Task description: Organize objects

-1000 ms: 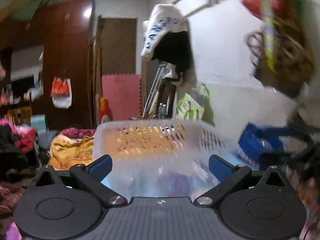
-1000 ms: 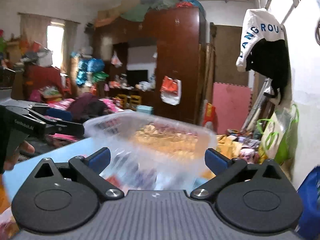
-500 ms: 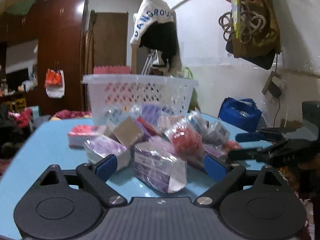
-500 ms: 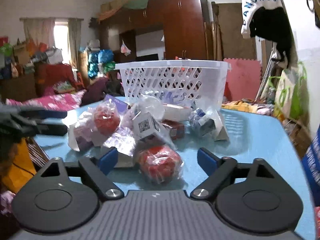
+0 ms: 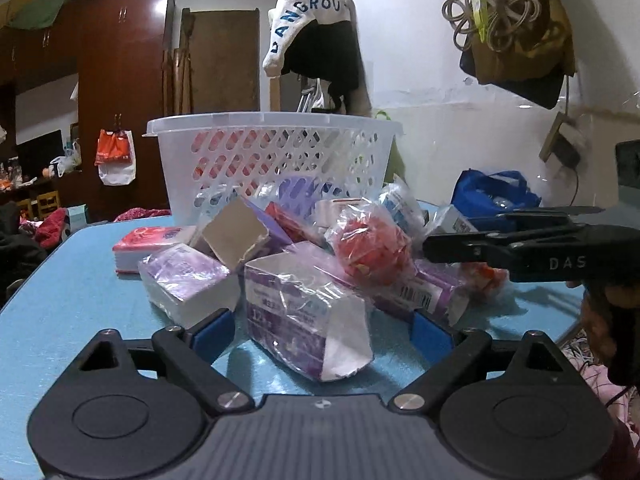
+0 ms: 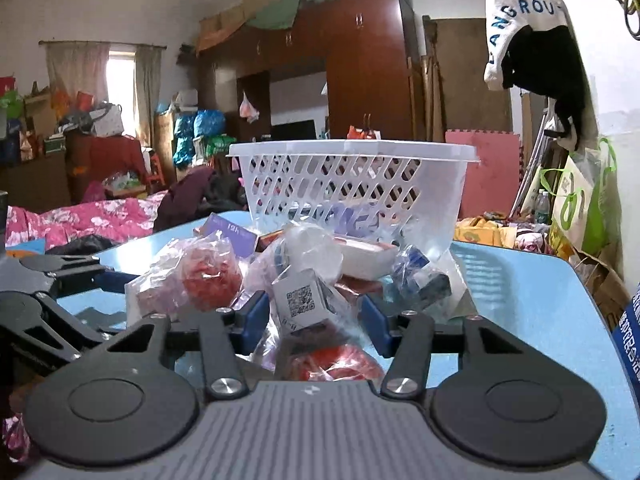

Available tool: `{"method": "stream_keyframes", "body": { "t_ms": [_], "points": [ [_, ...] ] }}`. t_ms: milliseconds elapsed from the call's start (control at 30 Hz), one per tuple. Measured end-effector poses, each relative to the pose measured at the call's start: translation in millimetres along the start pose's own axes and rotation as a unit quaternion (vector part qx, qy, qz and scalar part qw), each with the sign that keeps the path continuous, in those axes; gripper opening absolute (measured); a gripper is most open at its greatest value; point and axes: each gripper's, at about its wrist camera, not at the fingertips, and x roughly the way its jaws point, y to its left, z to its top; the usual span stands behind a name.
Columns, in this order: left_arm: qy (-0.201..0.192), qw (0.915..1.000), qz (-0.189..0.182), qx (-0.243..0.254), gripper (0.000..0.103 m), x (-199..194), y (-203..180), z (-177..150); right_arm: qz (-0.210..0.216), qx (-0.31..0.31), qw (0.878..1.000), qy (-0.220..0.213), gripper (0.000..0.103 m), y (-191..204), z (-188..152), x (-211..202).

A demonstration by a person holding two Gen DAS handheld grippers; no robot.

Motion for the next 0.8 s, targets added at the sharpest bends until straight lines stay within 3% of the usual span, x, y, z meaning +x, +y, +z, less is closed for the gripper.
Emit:
{"method": "stream_keyframes", "body": {
  "t_ms": [67,100,133,200,800],
  "points": [
    [-0.007,0.9999,0.007,-0.003,0.093,-0.9,-1.1,-0.6,-0.003,-0.003,1.000,-0.004,0.046,2.3,-2.5,-5.6],
    [-0.008,0.9999,0.012,-0.003,0.086,-1.5,-1.5,-1.5,-0.003,-0.005,1.000,-0.006,0.046,2.9,-2.6,-7.9],
    [-0.008,0.9998,0.017,-0.003,0.070,-1.8,-1.0,-2.1,-0.003,-0.006,1.000,-0.008,0.045,3.4,-2.4,-9.4],
    [-0.010,0.9997,0.019,-0.010,0.063,-4.8,2.5,-3.1,-0.003,-0.010,1.000,-0.009,0.044,4.8,-3.3,-11.1],
    [-0.045,0.9987,0.015,-0.019,0.061,-21.4,18.8,-0.1,-0.011,0.022,0.999,-0.039,0.042,-16.3,6.3,-21.6]
  ]
}}
